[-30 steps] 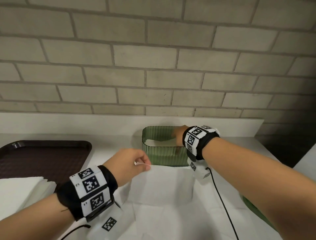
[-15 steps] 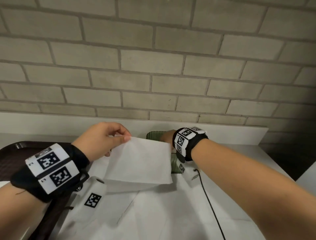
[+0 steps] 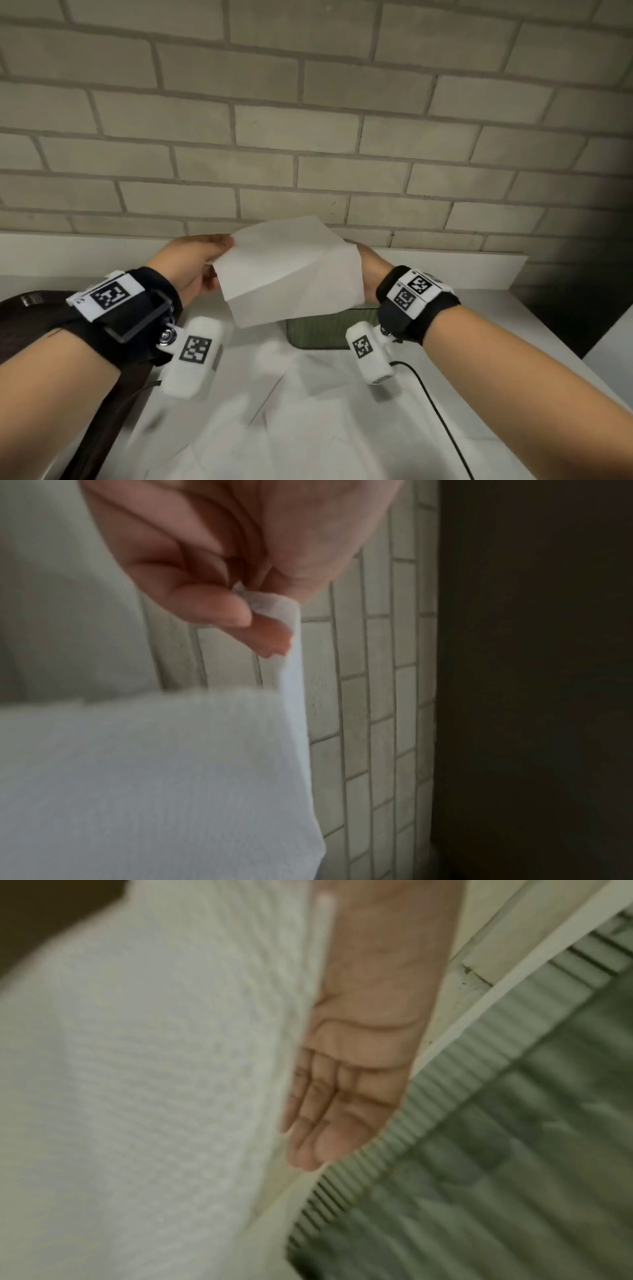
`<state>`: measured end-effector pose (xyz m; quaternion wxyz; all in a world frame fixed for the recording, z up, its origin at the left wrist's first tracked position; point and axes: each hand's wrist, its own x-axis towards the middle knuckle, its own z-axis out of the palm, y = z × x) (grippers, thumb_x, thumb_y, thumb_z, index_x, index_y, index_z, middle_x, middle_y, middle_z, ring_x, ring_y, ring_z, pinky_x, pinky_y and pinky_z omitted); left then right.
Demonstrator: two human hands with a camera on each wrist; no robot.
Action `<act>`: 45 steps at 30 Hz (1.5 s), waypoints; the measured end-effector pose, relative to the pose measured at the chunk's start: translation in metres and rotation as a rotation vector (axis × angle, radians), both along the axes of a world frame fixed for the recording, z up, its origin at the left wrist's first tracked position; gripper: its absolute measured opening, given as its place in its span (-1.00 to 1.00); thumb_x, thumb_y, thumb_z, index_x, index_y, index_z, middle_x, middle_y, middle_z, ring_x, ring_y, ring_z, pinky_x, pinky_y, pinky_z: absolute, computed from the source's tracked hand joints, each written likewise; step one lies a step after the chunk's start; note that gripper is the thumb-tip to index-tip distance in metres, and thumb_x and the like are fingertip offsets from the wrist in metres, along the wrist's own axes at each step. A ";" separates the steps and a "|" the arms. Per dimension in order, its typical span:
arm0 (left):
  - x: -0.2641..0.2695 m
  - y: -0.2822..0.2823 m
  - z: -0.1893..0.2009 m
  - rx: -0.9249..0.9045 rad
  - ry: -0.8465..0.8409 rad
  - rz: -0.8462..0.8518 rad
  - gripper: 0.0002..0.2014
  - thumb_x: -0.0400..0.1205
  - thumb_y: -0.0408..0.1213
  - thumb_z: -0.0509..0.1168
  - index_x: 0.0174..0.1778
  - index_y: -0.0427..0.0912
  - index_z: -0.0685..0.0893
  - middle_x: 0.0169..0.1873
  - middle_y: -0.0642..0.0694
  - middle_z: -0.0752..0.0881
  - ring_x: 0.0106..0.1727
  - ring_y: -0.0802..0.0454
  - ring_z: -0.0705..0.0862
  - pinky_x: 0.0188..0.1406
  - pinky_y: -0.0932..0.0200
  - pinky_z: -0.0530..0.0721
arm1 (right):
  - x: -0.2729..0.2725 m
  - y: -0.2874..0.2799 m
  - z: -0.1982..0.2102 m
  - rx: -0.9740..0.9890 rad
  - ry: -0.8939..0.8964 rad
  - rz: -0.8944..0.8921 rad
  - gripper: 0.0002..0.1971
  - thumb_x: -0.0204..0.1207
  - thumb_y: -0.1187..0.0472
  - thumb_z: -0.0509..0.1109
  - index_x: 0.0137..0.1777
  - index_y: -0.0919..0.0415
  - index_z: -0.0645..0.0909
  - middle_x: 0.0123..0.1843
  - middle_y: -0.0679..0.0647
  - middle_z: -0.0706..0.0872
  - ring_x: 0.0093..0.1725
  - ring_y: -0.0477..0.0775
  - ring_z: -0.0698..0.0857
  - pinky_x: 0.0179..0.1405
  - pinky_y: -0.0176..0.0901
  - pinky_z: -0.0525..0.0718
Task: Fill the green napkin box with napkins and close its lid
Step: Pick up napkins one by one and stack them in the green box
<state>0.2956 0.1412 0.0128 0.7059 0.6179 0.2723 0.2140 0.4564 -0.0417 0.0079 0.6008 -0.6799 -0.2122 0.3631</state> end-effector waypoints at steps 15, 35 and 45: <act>0.010 -0.026 0.020 -0.082 -0.031 -0.197 -0.59 0.58 -0.24 0.32 0.35 -0.28 0.59 0.13 -0.23 0.69 0.08 -0.17 0.52 0.12 0.00 0.43 | -0.011 -0.064 0.036 -0.147 0.189 0.171 -0.09 0.30 -0.56 0.06 0.36 0.22 0.38 0.16 0.36 0.75 0.02 0.26 0.80 -0.11 -0.05 0.76; -0.030 -0.044 -0.073 0.251 0.569 -0.311 -0.63 0.67 0.10 0.13 -0.01 -0.13 0.63 -0.26 -0.01 0.72 -0.36 0.06 0.60 -0.48 0.29 0.45 | 0.018 -0.024 0.043 -0.153 -0.121 0.072 -0.60 0.48 0.38 0.45 0.32 0.41 0.57 0.23 0.25 0.72 0.16 0.16 0.73 0.11 -0.08 0.73; -0.027 -0.088 -0.108 0.924 0.699 -0.674 -0.58 0.35 0.20 0.46 0.01 0.18 0.49 0.04 0.16 0.55 -0.04 0.25 0.54 0.12 0.34 0.55 | 0.067 -0.019 0.017 -0.334 -0.236 -0.053 -0.56 0.51 0.24 0.46 0.35 0.35 0.52 0.28 0.22 0.67 0.21 0.23 0.67 0.32 0.16 0.59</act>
